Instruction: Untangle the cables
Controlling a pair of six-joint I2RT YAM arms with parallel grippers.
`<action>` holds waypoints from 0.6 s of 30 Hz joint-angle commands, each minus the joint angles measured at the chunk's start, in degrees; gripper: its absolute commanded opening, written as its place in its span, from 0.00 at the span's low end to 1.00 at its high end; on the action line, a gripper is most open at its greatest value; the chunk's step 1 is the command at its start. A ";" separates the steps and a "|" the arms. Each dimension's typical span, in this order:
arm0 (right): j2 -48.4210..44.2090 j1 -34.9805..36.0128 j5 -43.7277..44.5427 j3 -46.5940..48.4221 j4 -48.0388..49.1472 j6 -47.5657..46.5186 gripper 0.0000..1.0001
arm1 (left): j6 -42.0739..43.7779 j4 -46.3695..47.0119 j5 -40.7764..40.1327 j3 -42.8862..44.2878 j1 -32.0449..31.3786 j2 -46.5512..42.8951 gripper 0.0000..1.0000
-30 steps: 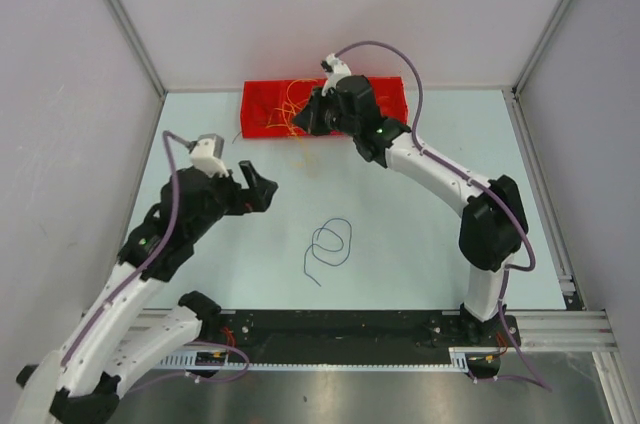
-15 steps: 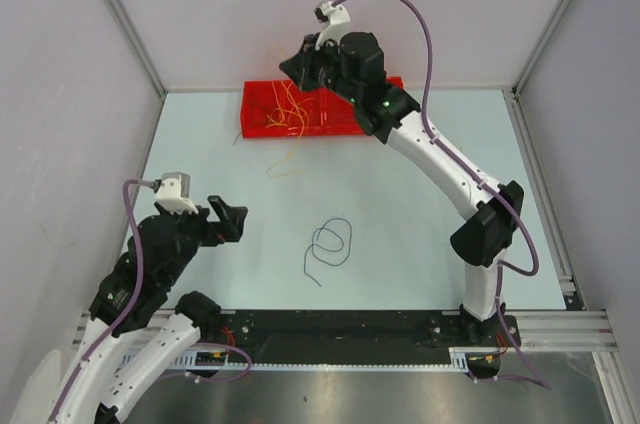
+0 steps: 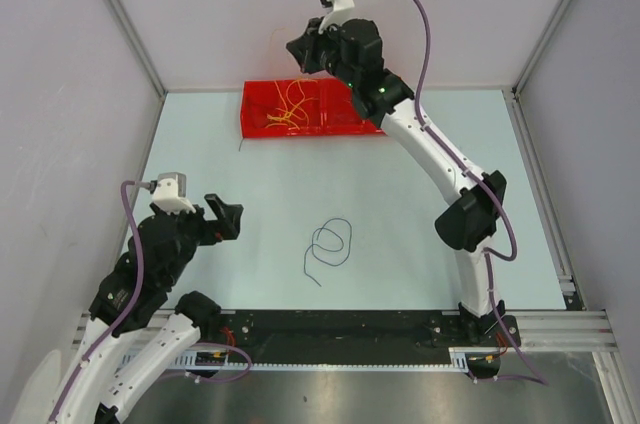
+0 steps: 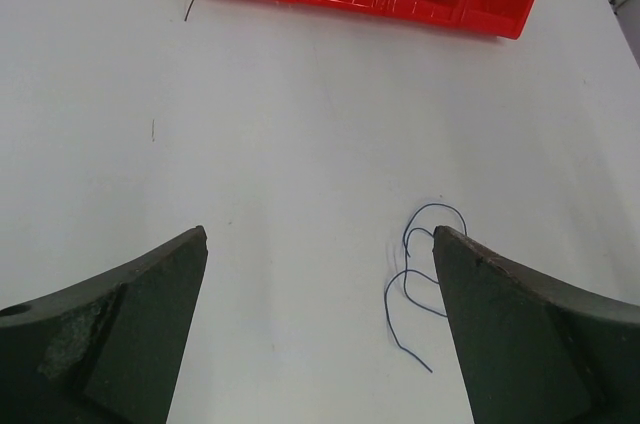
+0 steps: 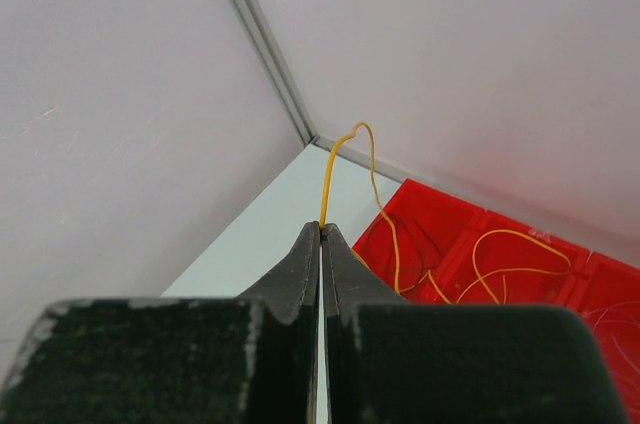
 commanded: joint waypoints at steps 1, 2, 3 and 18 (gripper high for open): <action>1.51 -1.04 0.62 4.65 5.41 -1.16 0.00 | -0.32 0.60 -1.71 -0.03 0.49 0.48 1.00; 2.04 -1.30 0.54 5.70 5.85 -1.34 0.00 | -0.41 0.42 -1.88 -0.03 0.49 0.48 1.00; 3.35 -1.48 0.62 6.06 6.64 -1.78 0.00 | -0.41 0.42 -1.97 -0.03 0.58 0.48 1.00; 15.84 -5.08 -1.75 8.96 21.49 -8.80 0.00 | -0.94 0.07 -3.12 0.06 0.84 0.74 1.00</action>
